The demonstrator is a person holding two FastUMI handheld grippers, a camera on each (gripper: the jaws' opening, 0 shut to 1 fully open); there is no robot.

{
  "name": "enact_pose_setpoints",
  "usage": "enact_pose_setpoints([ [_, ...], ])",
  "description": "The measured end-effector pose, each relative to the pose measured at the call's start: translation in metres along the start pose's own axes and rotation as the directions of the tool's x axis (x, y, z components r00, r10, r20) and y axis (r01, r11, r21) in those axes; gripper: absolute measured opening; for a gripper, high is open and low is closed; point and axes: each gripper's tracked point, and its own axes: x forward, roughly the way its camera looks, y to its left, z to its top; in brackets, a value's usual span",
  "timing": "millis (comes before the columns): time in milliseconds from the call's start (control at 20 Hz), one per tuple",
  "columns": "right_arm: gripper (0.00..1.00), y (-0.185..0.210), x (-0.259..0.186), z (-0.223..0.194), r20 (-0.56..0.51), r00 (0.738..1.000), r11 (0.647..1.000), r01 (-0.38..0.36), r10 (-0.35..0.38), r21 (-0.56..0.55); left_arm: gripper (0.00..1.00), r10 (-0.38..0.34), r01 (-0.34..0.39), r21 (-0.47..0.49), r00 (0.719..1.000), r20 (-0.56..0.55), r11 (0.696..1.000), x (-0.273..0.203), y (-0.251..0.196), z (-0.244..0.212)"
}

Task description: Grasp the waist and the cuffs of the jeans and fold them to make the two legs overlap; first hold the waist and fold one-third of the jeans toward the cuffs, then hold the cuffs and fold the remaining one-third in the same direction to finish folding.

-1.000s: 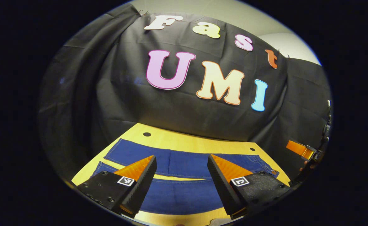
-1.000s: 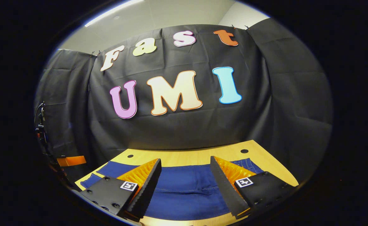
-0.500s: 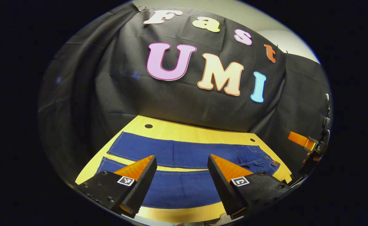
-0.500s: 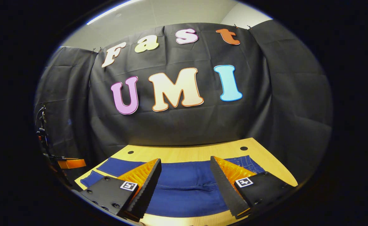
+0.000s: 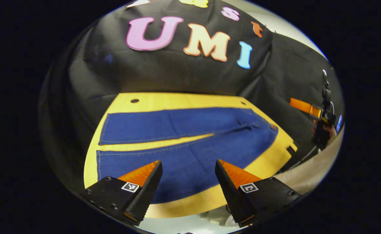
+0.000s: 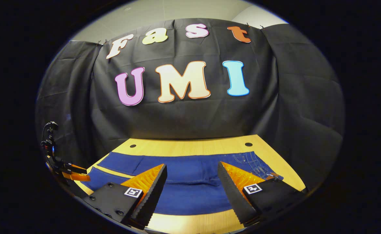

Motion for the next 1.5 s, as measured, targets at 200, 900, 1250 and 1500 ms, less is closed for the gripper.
enact_pose_setpoints([
  [200,0.97,-0.002,-0.011,-0.015,-0.046,0.998,0.999,0.037,-0.038,-0.009,0.96,-0.071,0.11,0.141,0.964,-0.255,0.984,0.001,0.026,-0.062],
  [900,0.97,-0.05,-0.039,-0.049,-0.135,0.975,0.984,0.173,-0.176,-0.033,0.94,0.013,0.379,0.478,0.773,-0.634,0.793,-0.005,0.069,-0.122],
  [1250,0.97,-0.046,-0.014,-0.062,-0.178,0.979,0.995,0.096,-0.1,-0.035,0.92,0.045,0.388,0.487,0.745,-0.666,0.782,-0.004,0.067,-0.124],
  [1500,0.97,-0.047,0.002,-0.07,-0.214,0.977,0.998,-0.007,-0.008,-0.07,0.49,0.103,0.36,0.482,0.708,-0.699,0.799,0.004,0.066,-0.12],
])
